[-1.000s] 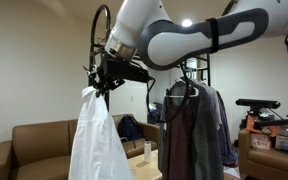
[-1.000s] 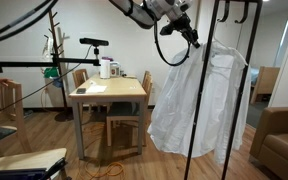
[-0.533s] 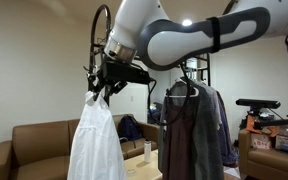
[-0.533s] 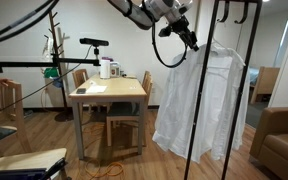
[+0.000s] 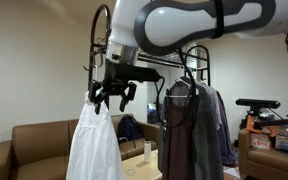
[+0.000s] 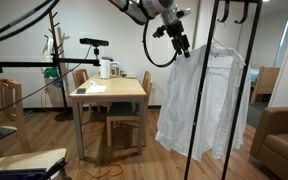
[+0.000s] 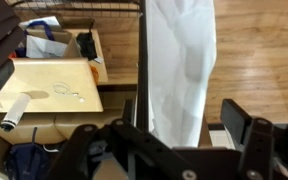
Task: Hang the white shirt on the same rod as the other clothes
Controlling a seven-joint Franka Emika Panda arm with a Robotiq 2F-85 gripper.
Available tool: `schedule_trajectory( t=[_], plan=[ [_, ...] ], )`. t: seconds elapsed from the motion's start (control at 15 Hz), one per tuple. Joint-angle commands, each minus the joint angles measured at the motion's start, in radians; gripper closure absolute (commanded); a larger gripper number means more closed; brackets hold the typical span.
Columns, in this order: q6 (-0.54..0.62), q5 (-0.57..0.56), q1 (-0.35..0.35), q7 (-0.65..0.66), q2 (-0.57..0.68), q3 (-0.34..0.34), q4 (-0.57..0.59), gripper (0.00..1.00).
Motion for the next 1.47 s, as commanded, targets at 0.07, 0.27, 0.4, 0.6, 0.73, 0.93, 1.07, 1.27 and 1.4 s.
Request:
schedule_trajectory(
  t=[0.07,0.27,0.4,0.6,0.73,0.93,1.07,1.27,1.4],
  plan=[
    [-0.195,0.134,-0.023,-0.188,0.043,0.035,0.140,0.00],
    [-0.272,0.217,-0.027,-0.257,0.068,0.043,0.199,0.00],
    [-0.334,0.255,-0.024,-0.281,0.087,0.041,0.239,0.00],
    [-0.308,0.264,-0.015,-0.273,0.107,0.029,0.260,0.00],
    [-0.238,0.238,-0.007,-0.245,0.120,0.017,0.265,0.00],
    [-0.105,0.178,0.012,-0.204,0.135,-0.016,0.259,0.00],
    [-0.063,0.136,0.027,-0.160,0.142,-0.044,0.255,0.00],
    [0.078,0.084,0.040,-0.005,0.054,-0.075,0.020,0.00],
    [0.129,0.083,0.040,0.057,0.035,-0.080,-0.051,0.00]
  ],
)
